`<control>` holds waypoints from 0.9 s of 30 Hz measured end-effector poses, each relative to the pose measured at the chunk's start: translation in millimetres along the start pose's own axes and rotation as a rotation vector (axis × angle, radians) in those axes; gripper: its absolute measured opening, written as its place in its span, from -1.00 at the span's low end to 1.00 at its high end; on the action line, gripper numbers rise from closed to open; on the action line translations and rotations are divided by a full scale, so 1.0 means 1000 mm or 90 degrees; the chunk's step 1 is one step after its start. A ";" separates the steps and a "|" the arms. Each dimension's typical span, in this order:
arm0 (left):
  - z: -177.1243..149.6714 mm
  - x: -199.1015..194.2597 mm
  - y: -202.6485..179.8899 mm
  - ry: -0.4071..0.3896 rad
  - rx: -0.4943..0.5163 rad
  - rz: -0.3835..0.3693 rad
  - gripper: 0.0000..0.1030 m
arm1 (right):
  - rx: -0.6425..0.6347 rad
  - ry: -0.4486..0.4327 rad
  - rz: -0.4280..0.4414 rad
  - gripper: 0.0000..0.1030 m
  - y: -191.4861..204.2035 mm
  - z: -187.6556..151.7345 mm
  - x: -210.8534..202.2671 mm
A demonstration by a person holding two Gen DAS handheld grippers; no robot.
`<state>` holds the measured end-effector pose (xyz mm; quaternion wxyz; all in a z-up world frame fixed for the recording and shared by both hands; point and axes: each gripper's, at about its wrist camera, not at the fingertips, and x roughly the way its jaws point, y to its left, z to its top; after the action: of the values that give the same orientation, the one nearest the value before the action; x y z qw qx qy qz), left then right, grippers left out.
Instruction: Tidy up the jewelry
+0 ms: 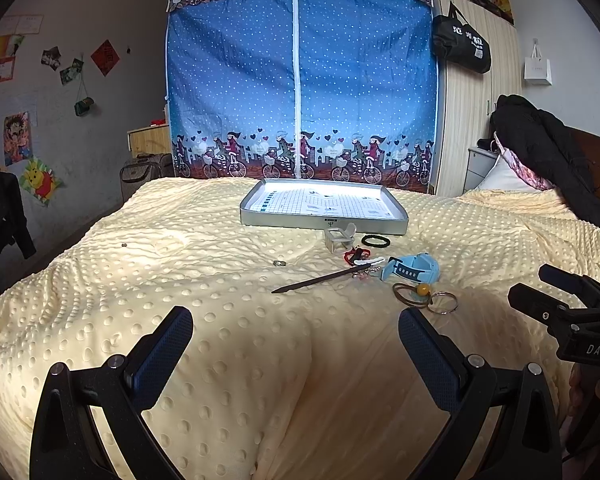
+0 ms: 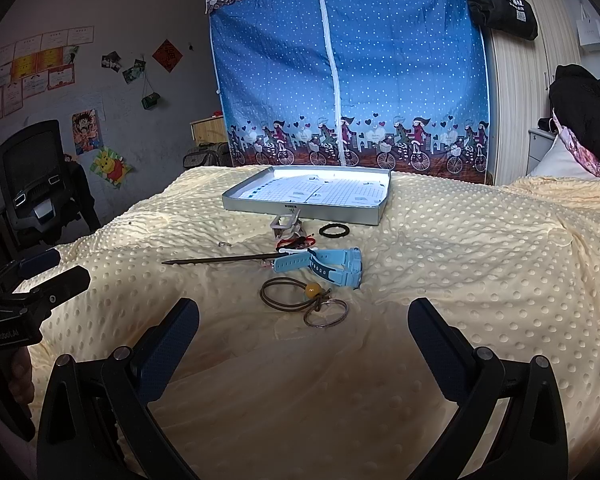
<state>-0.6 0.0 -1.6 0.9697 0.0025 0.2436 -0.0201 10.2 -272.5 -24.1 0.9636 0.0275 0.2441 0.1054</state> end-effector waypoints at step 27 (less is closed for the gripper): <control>-0.007 -0.001 -0.005 0.008 0.003 -0.002 1.00 | 0.000 0.006 -0.002 0.98 -0.001 0.000 0.002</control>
<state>-4.8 -4.4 -7.5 0.9681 0.0043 0.2494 -0.0221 11.9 -273.2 -25.3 0.9626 0.0266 0.2490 0.1037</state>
